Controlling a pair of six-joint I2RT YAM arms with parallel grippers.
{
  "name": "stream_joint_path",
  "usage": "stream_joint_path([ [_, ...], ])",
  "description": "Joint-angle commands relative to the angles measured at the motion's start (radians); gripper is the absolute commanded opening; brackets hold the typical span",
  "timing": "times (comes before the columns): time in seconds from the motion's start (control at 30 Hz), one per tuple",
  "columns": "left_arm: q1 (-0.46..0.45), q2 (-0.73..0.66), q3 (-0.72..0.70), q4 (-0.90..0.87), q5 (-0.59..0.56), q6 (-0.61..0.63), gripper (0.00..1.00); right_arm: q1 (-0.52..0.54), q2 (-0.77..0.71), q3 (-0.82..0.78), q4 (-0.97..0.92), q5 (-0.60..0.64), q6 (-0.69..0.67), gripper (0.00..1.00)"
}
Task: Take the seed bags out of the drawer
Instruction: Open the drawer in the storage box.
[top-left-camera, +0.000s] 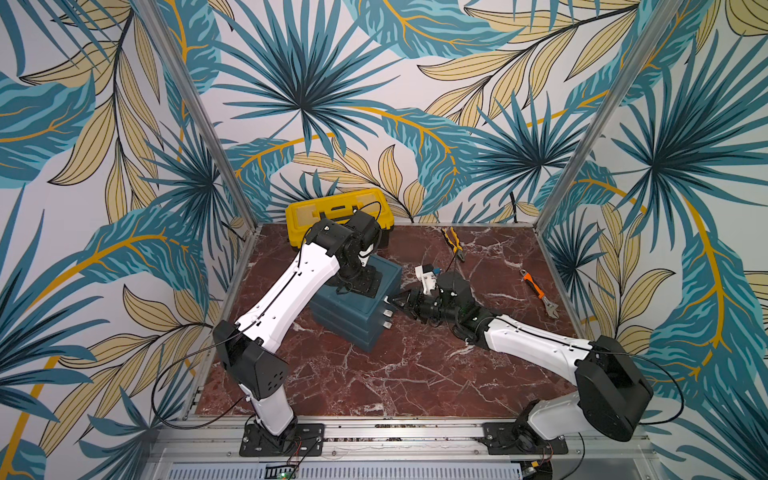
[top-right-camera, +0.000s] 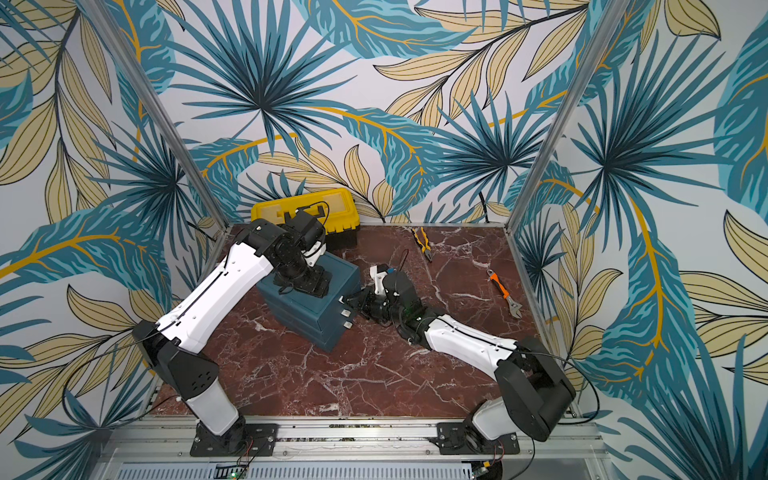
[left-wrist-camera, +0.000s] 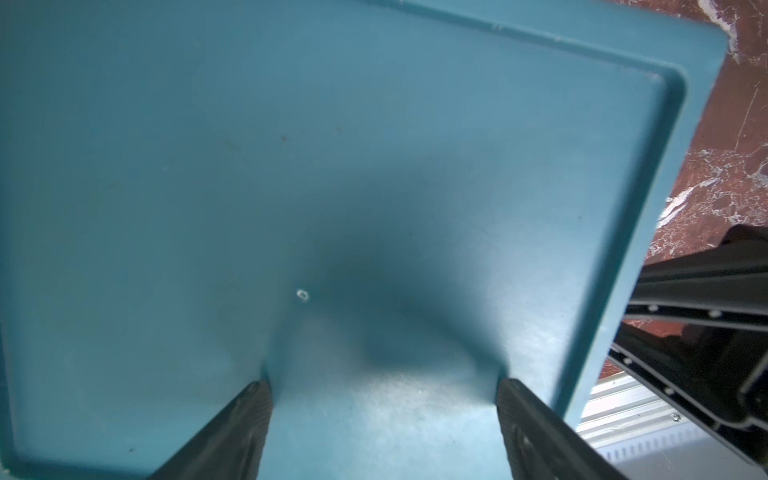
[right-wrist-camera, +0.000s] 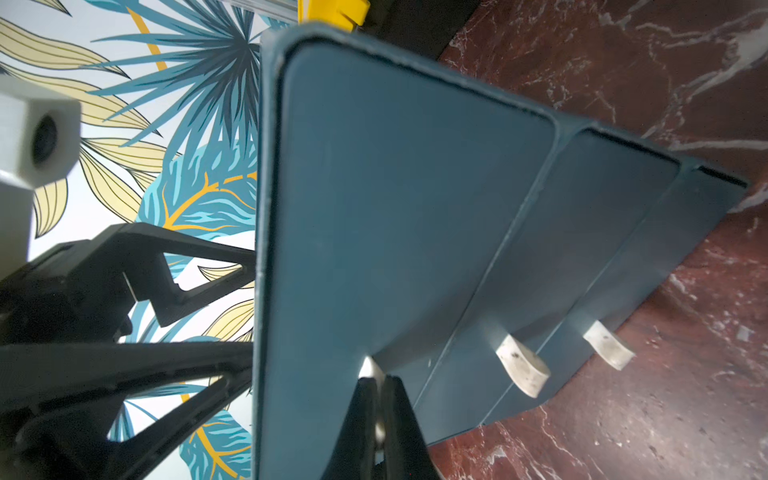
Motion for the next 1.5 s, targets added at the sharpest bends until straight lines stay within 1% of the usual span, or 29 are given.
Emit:
stream_joint_path([
  [0.0, 0.001, 0.033, -0.046, -0.052, 0.029, -0.013, 0.91, 0.002, -0.002, 0.004, -0.010, 0.027, -0.009, 0.00],
  [0.13, 0.001, 0.036, -0.041, -0.059, 0.029, -0.012, 0.92, 0.002, -0.053, -0.007, -0.080, 0.045, -0.036, 0.00],
  [0.3, 0.000, 0.036, -0.032, -0.063, 0.027, -0.012, 0.92, -0.001, -0.157, -0.036, -0.212, 0.075, -0.092, 0.00],
  [0.4, 0.000, 0.039, -0.029, -0.063, 0.028, -0.010, 0.92, -0.012, -0.205, -0.043, -0.322, 0.069, -0.118, 0.00],
  [0.5, 0.000, 0.041, -0.030, -0.065, 0.027, -0.011, 0.92, -0.023, -0.257, -0.082, -0.376, 0.063, -0.126, 0.00],
  [0.73, 0.000, 0.040, -0.029, -0.066, 0.030, -0.011, 0.92, -0.049, -0.366, -0.156, -0.435, 0.063, -0.120, 0.00],
  [0.93, 0.000, 0.041, -0.030, -0.065, 0.032, -0.008, 0.92, -0.072, -0.429, -0.169, -0.481, 0.071, -0.130, 0.00],
  [1.07, 0.000, 0.042, -0.036, -0.061, 0.033, -0.008, 0.92, -0.086, -0.442, -0.170, -0.501, 0.063, -0.136, 0.00],
  [1.3, 0.000, 0.043, -0.042, -0.055, 0.039, -0.006, 0.92, -0.086, -0.415, -0.164, -0.504, 0.054, -0.145, 0.00],
  [1.37, 0.000, 0.043, -0.044, -0.057, 0.041, -0.005, 0.92, -0.085, -0.410, -0.161, -0.513, 0.059, -0.153, 0.06],
  [1.47, 0.001, 0.041, -0.046, -0.057, 0.042, -0.007, 0.92, -0.086, -0.418, -0.159, -0.561, 0.080, -0.173, 0.20],
])
